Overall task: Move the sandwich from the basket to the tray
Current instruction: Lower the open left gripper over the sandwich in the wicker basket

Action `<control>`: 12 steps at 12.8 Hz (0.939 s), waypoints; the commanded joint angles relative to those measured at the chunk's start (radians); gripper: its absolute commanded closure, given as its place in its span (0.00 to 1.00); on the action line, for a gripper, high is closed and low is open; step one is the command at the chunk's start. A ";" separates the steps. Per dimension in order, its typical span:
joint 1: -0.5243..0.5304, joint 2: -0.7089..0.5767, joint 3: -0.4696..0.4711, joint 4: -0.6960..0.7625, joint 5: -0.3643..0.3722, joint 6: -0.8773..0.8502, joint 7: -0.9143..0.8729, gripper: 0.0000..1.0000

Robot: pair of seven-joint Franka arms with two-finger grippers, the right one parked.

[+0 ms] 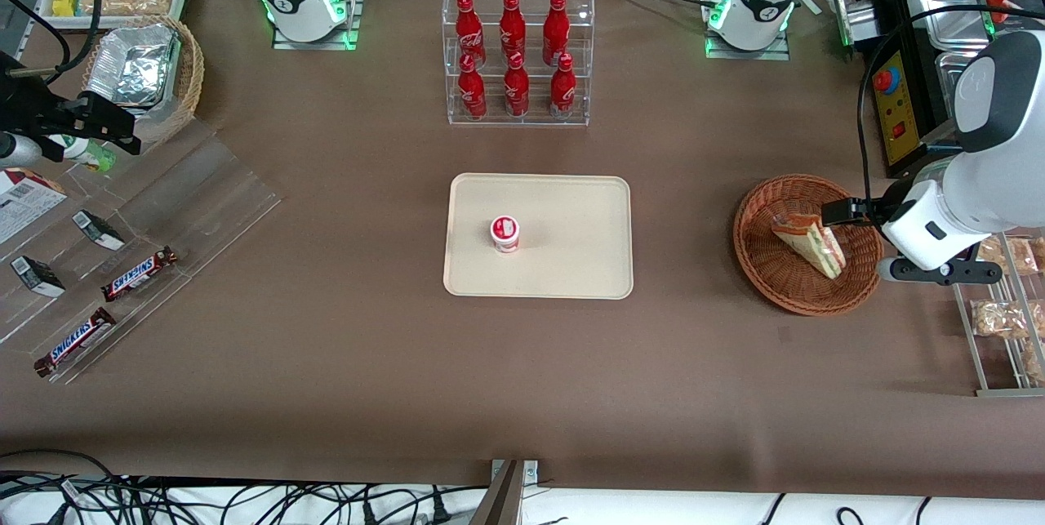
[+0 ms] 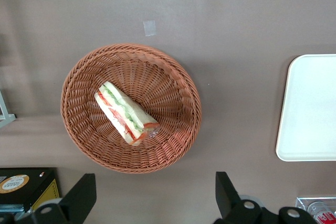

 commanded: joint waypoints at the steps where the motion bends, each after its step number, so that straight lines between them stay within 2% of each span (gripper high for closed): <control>1: -0.002 0.025 -0.006 0.043 0.001 -0.026 0.032 0.00; 4: -0.002 0.032 -0.006 0.044 0.002 -0.027 0.028 0.00; 6: 0.000 0.036 -0.001 0.029 0.049 -0.027 -0.016 0.00; 8: 0.015 0.078 0.008 0.009 0.077 -0.021 -0.178 0.00; 10: 0.018 0.108 0.010 -0.020 0.123 0.008 -0.239 0.00; 12: 0.049 0.108 0.011 -0.083 0.125 0.095 -0.385 0.00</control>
